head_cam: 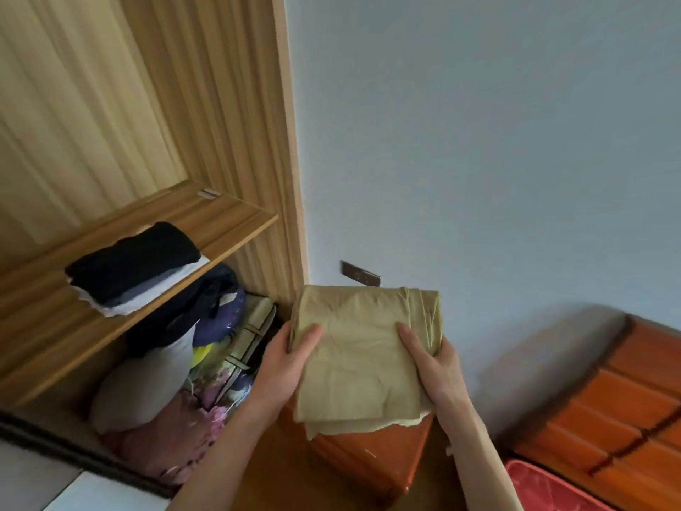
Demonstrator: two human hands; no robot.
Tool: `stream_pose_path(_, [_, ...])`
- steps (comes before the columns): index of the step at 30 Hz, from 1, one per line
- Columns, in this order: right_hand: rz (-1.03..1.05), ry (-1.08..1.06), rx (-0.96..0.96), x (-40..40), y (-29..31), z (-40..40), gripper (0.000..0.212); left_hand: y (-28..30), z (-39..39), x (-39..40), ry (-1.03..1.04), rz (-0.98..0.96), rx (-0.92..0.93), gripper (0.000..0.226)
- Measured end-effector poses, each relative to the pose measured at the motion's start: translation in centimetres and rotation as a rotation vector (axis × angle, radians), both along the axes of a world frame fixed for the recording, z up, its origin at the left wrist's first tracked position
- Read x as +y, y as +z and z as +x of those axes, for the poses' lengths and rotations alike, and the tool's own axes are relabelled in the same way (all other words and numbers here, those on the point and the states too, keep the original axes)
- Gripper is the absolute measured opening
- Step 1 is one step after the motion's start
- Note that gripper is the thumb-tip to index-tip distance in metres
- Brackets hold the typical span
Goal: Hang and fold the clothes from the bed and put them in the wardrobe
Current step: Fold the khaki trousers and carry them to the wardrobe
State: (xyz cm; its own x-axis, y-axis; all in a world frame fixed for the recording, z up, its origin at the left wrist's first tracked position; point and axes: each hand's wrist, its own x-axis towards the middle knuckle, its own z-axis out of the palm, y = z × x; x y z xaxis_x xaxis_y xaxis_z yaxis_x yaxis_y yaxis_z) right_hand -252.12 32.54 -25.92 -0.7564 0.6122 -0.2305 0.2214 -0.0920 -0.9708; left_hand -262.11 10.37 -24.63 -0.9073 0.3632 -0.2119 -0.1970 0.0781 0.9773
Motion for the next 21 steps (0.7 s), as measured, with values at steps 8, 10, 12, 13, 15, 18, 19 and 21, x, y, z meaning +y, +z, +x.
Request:
stream_pose_path(8, [0.005,0.282,0.076,-0.6,0.6,-11.7,0.042,0.9,-4.8,-2.0,0.341,0.039,0.031,0.044])
stream_pose_path(10, [0.004,0.344,0.090,-1.5,0.3,-14.0,0.046,0.9,-5.7,-3.0,0.407,0.032,0.035,0.048])
stream_pose_path(12, [0.011,0.406,0.098,-2.6,0.1,-16.1,0.051,0.9,-6.4,-4.2,0.464,0.010,0.044,0.052])
stream_pose_path(13, [0.007,0.436,0.101,-3.2,0.1,-17.1,0.054,0.9,-6.6,-4.9,0.492,-0.007,0.059,0.052])
stream_pose_path(15, [-0.007,0.484,0.102,-4.6,0.2,-19.0,0.059,0.9,-7.2,-6.1,0.543,-0.043,0.072,0.048])
stream_pose_path(18, [-0.012,0.555,0.108,-6.9,0.3,-21.9,0.060,0.9,-8.4,-8.0,0.637,-0.024,0.060,0.028])
stream_pose_path(19, [-0.008,0.569,0.109,-7.7,0.2,-22.8,0.064,0.8,-8.8,-8.8,0.667,-0.020,0.059,0.028])
stream_pose_path(21, [0.006,0.601,0.102,-9.5,0.2,-24.5,0.071,0.7,-9.7,-10.4,0.709,-0.027,0.045,0.041])
